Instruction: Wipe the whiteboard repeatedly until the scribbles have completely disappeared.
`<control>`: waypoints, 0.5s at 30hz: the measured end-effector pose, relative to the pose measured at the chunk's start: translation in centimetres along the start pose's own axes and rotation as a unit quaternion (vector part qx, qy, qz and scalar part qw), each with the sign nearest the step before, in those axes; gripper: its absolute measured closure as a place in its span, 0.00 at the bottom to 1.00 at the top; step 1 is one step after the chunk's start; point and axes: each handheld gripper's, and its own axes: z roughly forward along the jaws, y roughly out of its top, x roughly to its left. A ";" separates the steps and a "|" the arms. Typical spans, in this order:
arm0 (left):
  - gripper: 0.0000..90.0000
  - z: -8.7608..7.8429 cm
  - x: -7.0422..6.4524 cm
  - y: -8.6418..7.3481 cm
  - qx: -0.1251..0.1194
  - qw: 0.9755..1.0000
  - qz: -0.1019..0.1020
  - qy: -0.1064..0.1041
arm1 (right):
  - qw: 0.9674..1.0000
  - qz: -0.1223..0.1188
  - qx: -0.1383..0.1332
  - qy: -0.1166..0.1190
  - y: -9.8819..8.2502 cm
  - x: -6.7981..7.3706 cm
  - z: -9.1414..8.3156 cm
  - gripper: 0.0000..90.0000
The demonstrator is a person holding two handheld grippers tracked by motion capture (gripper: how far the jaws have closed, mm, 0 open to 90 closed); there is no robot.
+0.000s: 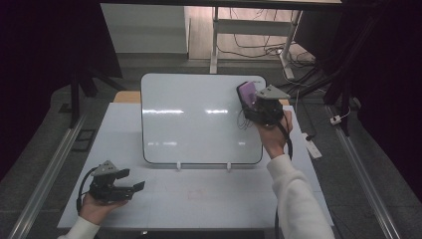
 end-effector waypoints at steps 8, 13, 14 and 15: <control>0.20 0.1 -0.1 0.0 0.005 1.000 -0.002 -0.006 | 0.999 -0.031 0.023 0.034 -1.9 2.2 -0.2 0.45; 0.20 0.1 -0.1 0.0 0.005 1.000 -0.002 -0.007 | 0.999 0.011 0.014 0.029 -1.8 0.4 -0.4 0.45; 0.20 0.1 0.0 0.0 0.005 1.000 -0.002 -0.006 | 0.999 0.016 0.012 0.028 -1.7 0.0 -0.4 0.45; 0.20 0.1 0.0 0.0 0.006 1.000 -0.002 -0.006 | 0.999 0.020 0.010 0.027 -1.7 -0.2 -0.4 0.45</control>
